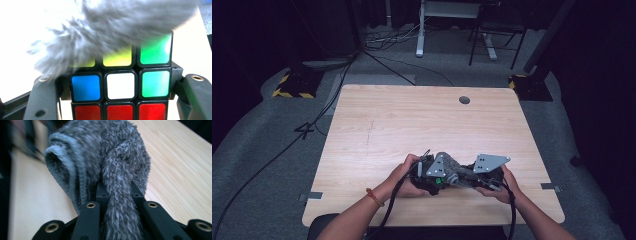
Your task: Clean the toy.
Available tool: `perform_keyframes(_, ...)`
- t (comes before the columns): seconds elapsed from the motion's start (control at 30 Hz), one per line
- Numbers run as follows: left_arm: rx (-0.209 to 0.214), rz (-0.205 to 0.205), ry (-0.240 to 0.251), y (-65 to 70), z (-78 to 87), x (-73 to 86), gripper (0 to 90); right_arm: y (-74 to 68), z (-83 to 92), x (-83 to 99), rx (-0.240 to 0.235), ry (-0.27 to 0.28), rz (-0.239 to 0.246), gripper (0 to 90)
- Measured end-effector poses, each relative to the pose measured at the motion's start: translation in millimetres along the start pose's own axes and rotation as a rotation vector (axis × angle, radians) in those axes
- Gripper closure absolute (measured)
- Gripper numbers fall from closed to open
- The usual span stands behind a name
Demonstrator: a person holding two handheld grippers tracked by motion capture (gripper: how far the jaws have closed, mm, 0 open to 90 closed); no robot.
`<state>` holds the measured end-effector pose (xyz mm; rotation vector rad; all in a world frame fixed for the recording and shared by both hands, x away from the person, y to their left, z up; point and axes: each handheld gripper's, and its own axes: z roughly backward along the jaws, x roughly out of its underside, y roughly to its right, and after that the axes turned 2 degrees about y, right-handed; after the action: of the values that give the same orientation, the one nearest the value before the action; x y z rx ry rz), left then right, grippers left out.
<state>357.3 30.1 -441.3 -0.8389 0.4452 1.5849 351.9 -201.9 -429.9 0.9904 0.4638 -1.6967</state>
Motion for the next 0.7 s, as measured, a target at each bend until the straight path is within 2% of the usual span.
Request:
perform_keyframes(0.13, -0.02, -0.01, 0.017, -0.6, 4.5, -1.0, 33.3, 11.7, -6.4, 17.3, -0.005, -0.059, -0.082, 76.3)
perform_keyframes(0.2, -0.035, -0.018, 0.013, -0.2, 5.4, -1.8, 33.3, 11.3, -5.8, 19.3, -0.024, -0.043, -0.102, 76.2)
perform_keyframes(0.37, -0.031, 0.001, -0.001, -2.7, 3.6, 0.1, 33.3, -0.1, 2.1, 5.5, -0.026, 0.032, -0.074, 76.2)
perform_keyframes(0.47, -0.03, -0.018, -0.032, -0.4, -3.2, 0.0, 33.2, -5.1, 3.1, -1.9, -0.057, 0.081, -0.087, 76.2)
perform_keyframes(0.53, -0.033, -0.022, -0.043, -0.6, -5.8, 0.8, 33.2, -10.4, -0.3, -6.9, -0.031, 0.071, -0.056, 76.2)
perform_keyframes(0.63, -0.036, -0.015, -0.036, -1.1, -5.0, 1.1, 33.2, -8.6, -0.9, -7.2, -0.033, 0.089, -0.065, 76.1)
perform_keyframes(0.7, -0.037, -0.018, -0.033, -0.8, -4.9, 0.1, 33.3, -6.7, -1.2, -6.6, -0.019, 0.076, -0.061, 76.1)
